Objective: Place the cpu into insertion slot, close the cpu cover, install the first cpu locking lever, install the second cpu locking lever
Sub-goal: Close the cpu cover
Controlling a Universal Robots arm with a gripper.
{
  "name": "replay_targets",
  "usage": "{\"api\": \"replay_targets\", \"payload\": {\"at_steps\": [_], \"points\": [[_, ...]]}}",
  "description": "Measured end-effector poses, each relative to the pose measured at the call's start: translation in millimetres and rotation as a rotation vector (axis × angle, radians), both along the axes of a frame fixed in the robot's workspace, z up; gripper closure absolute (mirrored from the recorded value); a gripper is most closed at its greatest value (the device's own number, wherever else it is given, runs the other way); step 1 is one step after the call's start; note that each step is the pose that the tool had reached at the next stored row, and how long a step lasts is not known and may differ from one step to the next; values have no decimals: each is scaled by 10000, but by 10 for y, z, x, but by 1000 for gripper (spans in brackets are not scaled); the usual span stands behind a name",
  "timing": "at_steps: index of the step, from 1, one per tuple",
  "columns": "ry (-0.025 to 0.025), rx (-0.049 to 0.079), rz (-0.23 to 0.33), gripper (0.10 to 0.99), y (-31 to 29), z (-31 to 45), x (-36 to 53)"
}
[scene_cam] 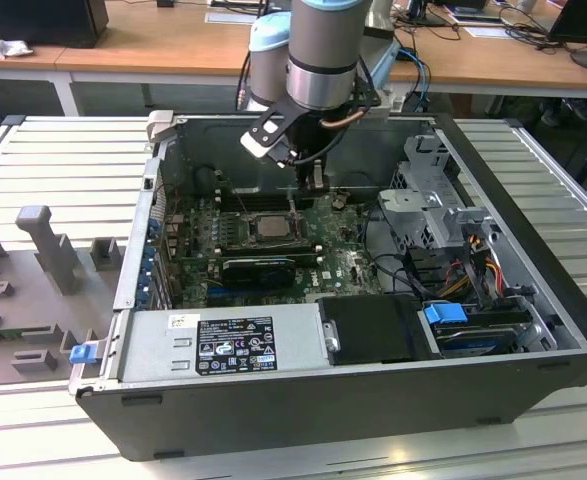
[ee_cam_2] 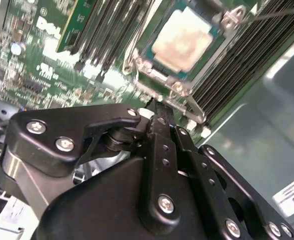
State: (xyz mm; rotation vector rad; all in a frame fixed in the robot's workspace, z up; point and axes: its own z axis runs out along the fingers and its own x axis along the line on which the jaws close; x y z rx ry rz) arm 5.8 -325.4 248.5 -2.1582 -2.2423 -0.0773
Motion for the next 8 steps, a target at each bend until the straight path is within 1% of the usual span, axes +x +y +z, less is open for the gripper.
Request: {"api": "replay_targets", "payload": {"at_steps": [2,3,4,6,7,8], "points": [[-1,4,-1,980,1,-8,-69],[0,1,0,980,0,-36,-88],[0,2,0,980,0,-69,-97],[0,3,5,980,1,-104,-105],[0,9,11,980,0,-136,-117],[0,21,15,980,1,-148,-128]]}}
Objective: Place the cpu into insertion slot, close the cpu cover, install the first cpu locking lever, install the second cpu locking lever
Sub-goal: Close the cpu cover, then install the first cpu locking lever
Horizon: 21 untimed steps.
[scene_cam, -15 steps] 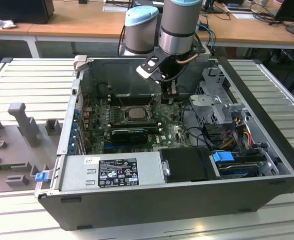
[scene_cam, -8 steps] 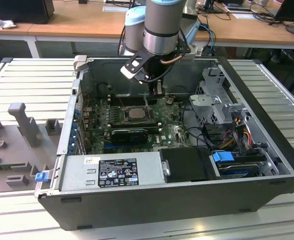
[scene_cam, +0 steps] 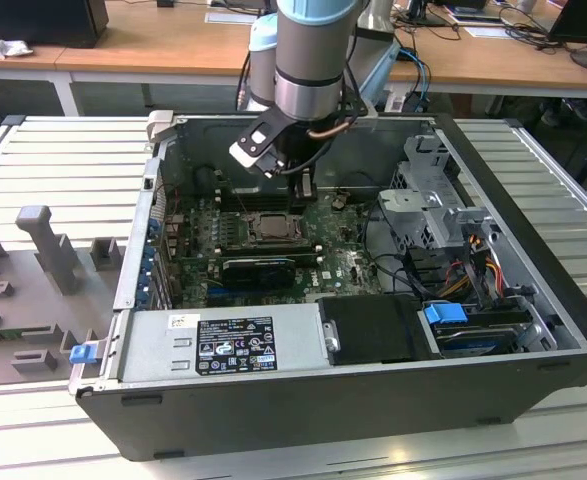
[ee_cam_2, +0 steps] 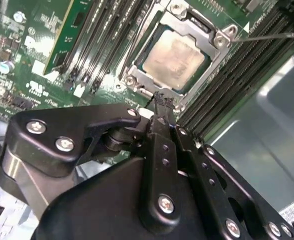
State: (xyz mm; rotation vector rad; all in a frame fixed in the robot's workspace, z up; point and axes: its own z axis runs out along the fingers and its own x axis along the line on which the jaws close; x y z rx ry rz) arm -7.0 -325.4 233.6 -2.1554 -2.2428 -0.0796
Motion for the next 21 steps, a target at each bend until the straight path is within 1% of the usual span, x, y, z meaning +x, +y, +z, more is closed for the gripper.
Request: {"api": "replay_targets", "payload": {"at_steps": [5,6,7,11,17,21], "points": [[10,66,21,980,0,-24,-114],[20,74,68,980,0,-33,-153],[25,73,148,980,0,-39,-176],[23,73,157,980,0,-42,-254],[24,73,158,980,0,-41,-287],[23,75,158,980,0,-30,-288]]}}
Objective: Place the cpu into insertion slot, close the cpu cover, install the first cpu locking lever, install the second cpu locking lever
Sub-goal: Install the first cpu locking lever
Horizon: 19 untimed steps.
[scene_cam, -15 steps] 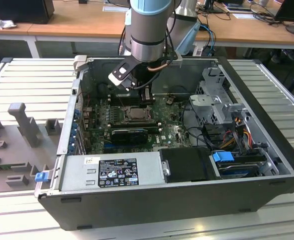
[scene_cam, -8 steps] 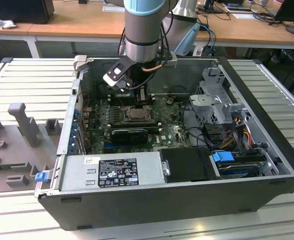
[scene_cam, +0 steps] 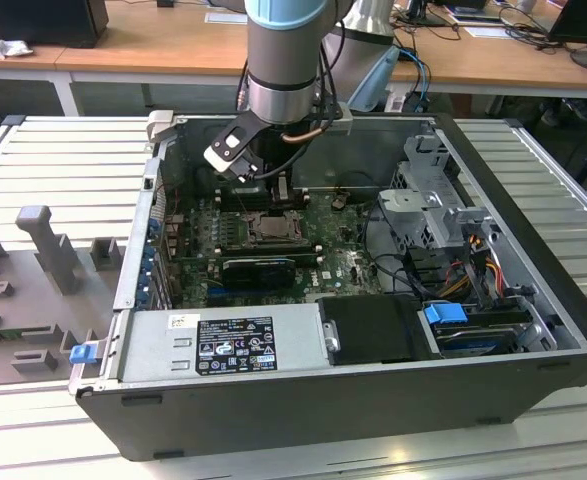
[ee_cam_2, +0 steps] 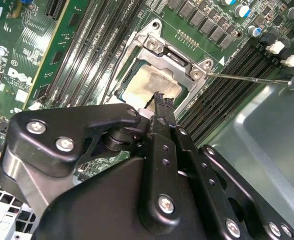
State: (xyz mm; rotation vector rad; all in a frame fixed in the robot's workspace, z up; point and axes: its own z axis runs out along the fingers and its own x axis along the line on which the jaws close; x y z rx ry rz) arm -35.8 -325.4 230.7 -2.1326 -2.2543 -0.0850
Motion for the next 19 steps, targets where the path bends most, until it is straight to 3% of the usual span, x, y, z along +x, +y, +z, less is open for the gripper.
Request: {"api": "replay_targets", "payload": {"at_steps": [9,13,17,19], "points": [[2,-4,0,980,-1,15,-1],[1,-2,0,980,0,133,0],[1,-3,0,980,1,316,-1],[1,-2,1,980,0,370,-1]]}}
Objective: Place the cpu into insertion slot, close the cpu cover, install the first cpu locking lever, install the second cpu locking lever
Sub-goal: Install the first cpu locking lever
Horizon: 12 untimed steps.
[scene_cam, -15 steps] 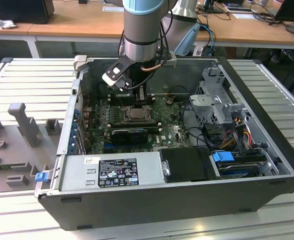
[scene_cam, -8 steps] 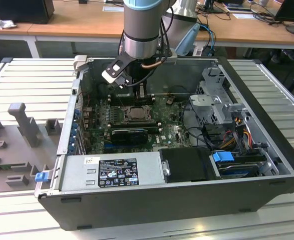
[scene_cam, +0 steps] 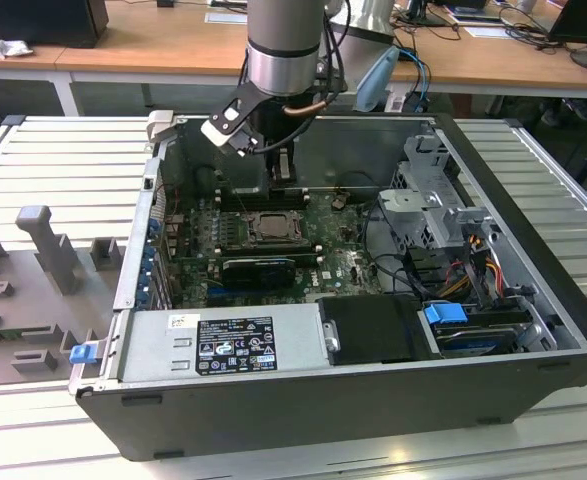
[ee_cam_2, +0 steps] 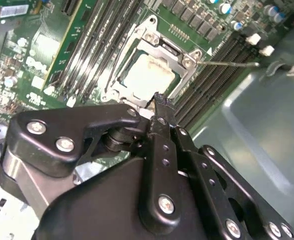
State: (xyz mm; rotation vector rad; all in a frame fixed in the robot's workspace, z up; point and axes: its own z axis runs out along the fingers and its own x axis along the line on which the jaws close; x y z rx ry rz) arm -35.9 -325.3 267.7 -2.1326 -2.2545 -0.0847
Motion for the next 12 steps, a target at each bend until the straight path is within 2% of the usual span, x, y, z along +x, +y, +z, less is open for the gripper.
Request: {"api": "replay_targets", "payload": {"at_steps": [7,12], "points": [[0,0,-1,980,0,116,-1],[0,0,7,980,1,350,-1]]}}
